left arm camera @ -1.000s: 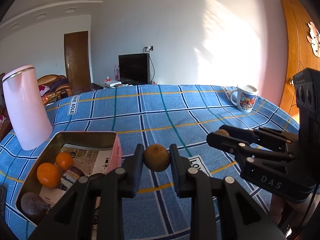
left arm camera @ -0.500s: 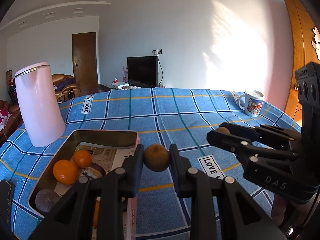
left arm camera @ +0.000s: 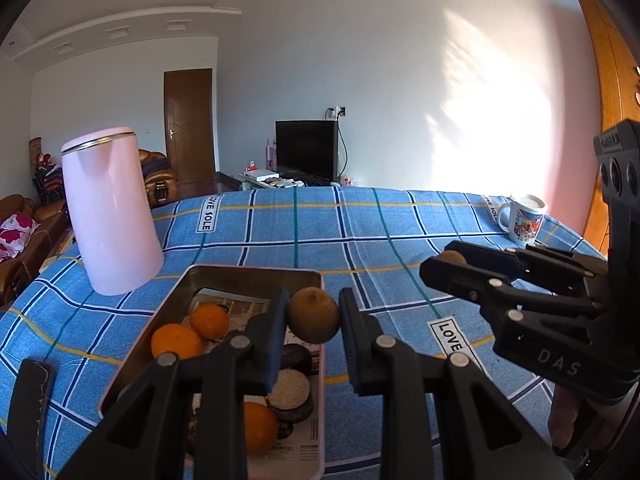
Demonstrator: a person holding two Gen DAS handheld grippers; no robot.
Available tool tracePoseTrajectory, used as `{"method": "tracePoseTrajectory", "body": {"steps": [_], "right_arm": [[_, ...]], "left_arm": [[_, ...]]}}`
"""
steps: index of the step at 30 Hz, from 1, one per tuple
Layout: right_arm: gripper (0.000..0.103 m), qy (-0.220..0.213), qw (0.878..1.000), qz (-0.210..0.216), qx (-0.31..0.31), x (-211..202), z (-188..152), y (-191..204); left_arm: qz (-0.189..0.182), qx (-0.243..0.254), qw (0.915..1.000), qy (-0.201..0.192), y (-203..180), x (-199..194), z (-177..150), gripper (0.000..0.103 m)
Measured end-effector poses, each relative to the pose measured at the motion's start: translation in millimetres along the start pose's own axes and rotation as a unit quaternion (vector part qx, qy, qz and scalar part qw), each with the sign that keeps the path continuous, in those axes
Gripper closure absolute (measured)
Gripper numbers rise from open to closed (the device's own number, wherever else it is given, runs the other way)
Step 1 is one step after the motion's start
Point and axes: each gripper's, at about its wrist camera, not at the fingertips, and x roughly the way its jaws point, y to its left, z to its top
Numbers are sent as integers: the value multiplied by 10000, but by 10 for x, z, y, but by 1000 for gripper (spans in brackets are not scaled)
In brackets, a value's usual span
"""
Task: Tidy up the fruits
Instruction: 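Carry the tan fruit with the left tool while the right tool carries its tan fruit over the tin, then release the tan fruit into the tin with the left tool while the right tool releases its own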
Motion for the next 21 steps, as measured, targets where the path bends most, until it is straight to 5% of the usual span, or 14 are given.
{"method": "tracePoseTrajectory", "body": {"steps": [21], "right_arm": [[72, 13, 9986, 353, -402, 273, 249, 413]], "left_arm": [[414, -208, 9989, 121, 488, -24, -12, 76]]}}
